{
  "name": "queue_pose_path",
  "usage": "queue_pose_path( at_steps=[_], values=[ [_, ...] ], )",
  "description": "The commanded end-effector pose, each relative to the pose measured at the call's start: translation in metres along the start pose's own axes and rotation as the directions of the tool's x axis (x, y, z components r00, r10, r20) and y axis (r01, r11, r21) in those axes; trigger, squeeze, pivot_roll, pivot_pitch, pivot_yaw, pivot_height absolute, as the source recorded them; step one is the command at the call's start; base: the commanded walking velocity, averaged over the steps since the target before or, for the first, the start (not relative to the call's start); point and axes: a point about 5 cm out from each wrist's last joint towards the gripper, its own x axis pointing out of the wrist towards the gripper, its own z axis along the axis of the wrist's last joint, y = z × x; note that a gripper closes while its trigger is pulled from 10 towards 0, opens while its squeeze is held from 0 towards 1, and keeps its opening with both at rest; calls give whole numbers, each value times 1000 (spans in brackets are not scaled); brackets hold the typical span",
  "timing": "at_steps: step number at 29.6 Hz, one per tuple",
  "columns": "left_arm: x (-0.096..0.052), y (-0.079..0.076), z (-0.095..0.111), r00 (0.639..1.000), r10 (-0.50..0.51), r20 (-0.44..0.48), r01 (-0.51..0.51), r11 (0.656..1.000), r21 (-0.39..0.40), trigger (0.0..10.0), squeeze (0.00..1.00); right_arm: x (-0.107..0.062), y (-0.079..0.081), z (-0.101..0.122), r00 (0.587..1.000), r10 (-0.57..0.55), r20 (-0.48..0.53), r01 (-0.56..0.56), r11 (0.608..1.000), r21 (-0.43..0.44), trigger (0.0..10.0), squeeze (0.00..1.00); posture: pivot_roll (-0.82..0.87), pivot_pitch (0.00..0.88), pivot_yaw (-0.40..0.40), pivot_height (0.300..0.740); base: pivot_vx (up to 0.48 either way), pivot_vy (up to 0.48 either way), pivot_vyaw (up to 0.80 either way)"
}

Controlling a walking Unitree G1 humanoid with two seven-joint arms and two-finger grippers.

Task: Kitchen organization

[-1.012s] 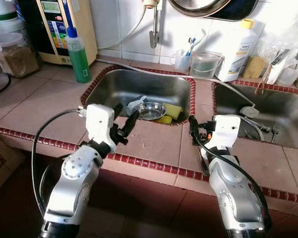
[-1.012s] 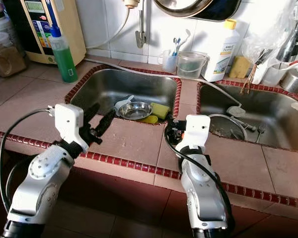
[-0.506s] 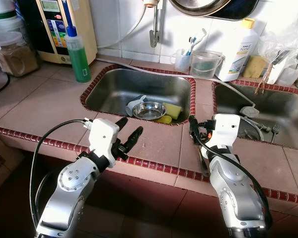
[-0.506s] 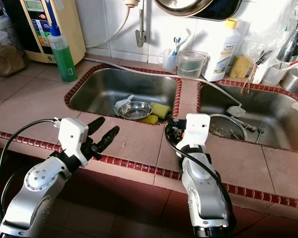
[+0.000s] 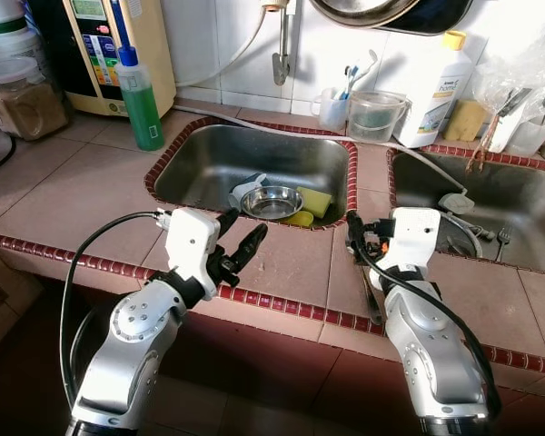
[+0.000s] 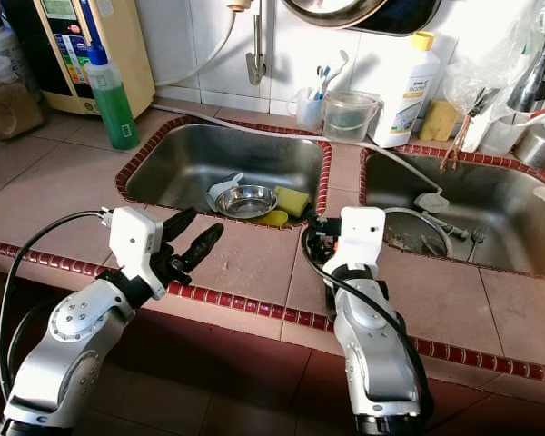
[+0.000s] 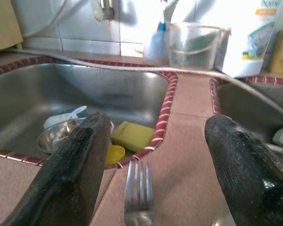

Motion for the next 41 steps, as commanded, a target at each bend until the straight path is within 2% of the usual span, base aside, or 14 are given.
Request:
queue_pose_path(
  at_steps=[1,4,11,16,18,21,33,41],
  values=[
    [-1,3,0,1000,0,-11,0,1000,-3,10000,0,-1,2,5,1000,9,26,-9,1000,-1,10000,0,-84,47,-27,703,0,480,0],
    [-1,2,0,1000,1,-10,-1,1000,-5,10000,0,-1,3,5,1000,13,28,-13,1000,-6,10000,0,-82,47,-27,703,0,480,0],
    [0,2,3,1000,6,5,-6,1000,17,10000,0,-1,3,5,999,19,33,-18,1000,-15,10000,0,-82,45,-26,703,0,0,0],
    [1,1,6,1000,-12,24,12,1000,-22,10000,0,-2,3,5,999,17,32,-16,1000,-21,10000,0,-86,46,-25,703,0,0,0],
    [2,0,6,1000,-22,19,22,1000,7,10000,0,-2,3,5,999,17,34,-17,1000,-22,10000,0,-86,46,-25,703,0,0,0],
    [1,-2,7,999,-43,25,43,999,2,10000,0,-3,3,5,999,18,34,-17,1000,-24,10000,0,-87,47,-24,703,0,0,0],
    [0,-2,7,999,-47,25,47,999,-11,10000,0,-5,4,3,999,21,27,-20,999,-24,10000,0,-87,50,-23,703,0,-480,0],
    [3,0,7,999,-18,29,19,999,-41,10000,0,-5,4,3,999,28,40,-26,999,-33,10000,0,-88,46,-27,703,0,0,0]
  ],
)
